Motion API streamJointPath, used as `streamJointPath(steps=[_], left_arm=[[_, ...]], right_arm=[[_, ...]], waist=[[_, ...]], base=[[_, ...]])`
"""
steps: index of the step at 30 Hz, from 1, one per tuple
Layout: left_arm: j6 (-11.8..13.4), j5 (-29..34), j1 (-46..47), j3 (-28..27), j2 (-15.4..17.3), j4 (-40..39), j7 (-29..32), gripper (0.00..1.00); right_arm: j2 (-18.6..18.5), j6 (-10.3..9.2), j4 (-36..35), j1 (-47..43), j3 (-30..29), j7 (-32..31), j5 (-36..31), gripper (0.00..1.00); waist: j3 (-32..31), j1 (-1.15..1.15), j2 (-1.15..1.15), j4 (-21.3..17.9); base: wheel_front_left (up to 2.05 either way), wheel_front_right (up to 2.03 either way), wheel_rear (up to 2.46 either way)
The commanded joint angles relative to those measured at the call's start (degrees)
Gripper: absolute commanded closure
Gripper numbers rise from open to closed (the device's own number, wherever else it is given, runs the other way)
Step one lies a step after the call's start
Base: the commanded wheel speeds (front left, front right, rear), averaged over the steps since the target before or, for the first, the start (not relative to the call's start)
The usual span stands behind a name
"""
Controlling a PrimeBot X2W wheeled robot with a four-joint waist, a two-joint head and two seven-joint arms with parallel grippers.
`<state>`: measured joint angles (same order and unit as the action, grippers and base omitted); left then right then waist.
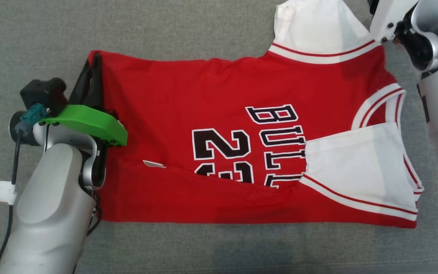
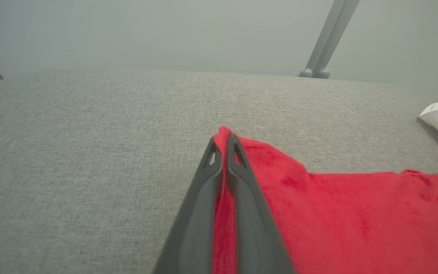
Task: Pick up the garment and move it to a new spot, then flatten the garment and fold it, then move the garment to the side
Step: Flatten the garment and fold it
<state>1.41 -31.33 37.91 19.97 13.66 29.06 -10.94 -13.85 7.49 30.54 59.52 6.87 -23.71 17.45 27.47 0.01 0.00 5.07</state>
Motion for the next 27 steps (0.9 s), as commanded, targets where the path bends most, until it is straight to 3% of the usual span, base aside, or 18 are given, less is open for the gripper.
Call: streamJointPath(steps=[1,7,15,18,22,23,27], left_arm=[[0.3,0.4,0.9,0.1,-0.4,-0.5,-0.5,1.00],[0.2,0.7,2.2,1.1,-2.1,-0.8,-1.4,1.00],[-0.1,0.7,2.9,1.5,-2.7,0.1,-2.1,1.00],[-0.2,0.7,3.1,1.6,-2.4,0.4,-2.2,1.00],[-0.2,0.8,3.2,1.8,-2.1,0.9,-2.1,1.00],[-0.2,0.8,3.2,1.9,-2.0,1.0,-2.0,1.00],[0.0,0.7,3.3,2.1,-1.7,1.4,-1.8,1.00]], right_arm=[[-0.5,0.00,1.7,1.7,0.3,-0.7,-0.7,0.00],[-1.3,0.00,10.0,8.4,2.6,-5.3,-2.0,0.00],[-1.5,0.00,16.2,11.0,5.5,-7.1,-1.5,0.00],[-1.5,0.01,17.6,11.3,6.9,-7.1,-1.2,0.48],[-1.4,0.00,19.3,11.3,8.9,-7.7,-0.6,0.78],[-1.5,0.00,19.5,11.3,9.4,-7.5,-0.7,0.97],[-1.5,-0.03,20.0,11.8,10.7,-5.3,-0.9,1.00]], waist=[[5.0,-0.01,0.00,4.6],[7.5,-0.01,0.00,6.6],[7.9,-0.01,0.00,7.1],[7.6,-0.01,0.00,6.9],[7.2,-0.01,0.00,6.5],[7.1,-0.01,0.00,6.4],[6.2,-0.01,0.00,5.7]], base=[[0.00,0.00,0.00],[0.00,0.00,0.00],[0.00,0.00,0.00],[0.00,0.00,0.00],[0.00,0.00,0.00],[0.00,0.00,0.00],[0.00,0.00,0.00]])
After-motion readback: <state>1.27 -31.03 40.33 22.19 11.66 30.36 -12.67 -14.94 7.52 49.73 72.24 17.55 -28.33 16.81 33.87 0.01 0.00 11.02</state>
